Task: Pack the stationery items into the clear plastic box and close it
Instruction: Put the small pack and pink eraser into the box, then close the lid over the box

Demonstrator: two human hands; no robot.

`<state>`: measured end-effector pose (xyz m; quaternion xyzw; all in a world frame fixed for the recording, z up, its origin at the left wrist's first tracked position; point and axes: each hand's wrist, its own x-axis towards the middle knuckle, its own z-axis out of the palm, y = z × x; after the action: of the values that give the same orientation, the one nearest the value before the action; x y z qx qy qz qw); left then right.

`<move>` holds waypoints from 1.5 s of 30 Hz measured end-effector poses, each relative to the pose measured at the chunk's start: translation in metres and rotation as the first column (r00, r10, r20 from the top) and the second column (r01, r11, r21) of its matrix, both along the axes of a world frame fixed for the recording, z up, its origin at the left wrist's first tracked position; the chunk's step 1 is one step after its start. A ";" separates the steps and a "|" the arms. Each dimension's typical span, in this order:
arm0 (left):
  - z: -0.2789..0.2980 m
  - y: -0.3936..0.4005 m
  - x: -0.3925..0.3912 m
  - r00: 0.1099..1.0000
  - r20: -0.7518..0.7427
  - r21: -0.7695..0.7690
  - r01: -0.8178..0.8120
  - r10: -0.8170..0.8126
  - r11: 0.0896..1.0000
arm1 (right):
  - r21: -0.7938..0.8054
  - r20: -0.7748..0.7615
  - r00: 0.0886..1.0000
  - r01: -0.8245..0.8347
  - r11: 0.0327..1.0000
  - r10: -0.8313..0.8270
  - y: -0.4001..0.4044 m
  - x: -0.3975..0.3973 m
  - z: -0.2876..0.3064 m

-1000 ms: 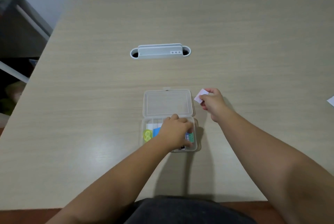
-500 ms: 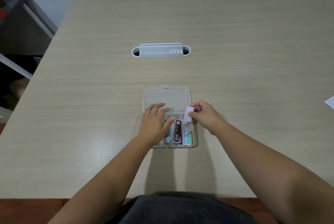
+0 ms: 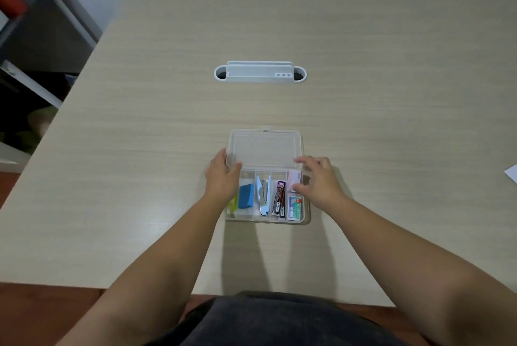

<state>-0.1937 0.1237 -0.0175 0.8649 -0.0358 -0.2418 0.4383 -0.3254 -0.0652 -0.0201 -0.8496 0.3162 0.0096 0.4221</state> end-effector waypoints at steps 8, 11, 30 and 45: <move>0.004 -0.001 0.025 0.824 -0.488 -0.231 -0.440 0.287 0.868 | -0.077 0.122 0.989 -0.075 0.994 0.085 0.004 -0.018 -0.009; 0.009 -0.004 0.025 0.804 -0.516 -0.284 -0.485 0.295 0.827 | 0.209 0.128 0.977 0.141 0.968 -0.170 0.003 -0.011 -0.002; 0.039 0.035 0.009 0.946 -0.113 -0.079 0.295 -0.302 0.952 | 0.714 -0.133 0.988 0.153 0.683 -0.083 -0.029 0.000 0.006; 0.037 0.033 -0.045 0.623 0.001 0.650 0.594 -0.782 0.474 | 0.220 -0.177 0.963 -0.162 0.962 0.203 -0.021 0.006 0.015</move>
<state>-0.2382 0.1566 0.0195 0.8897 -0.3729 -0.2634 -0.0030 -0.3195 -0.0864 -0.0054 -0.8224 0.2739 0.1653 0.4704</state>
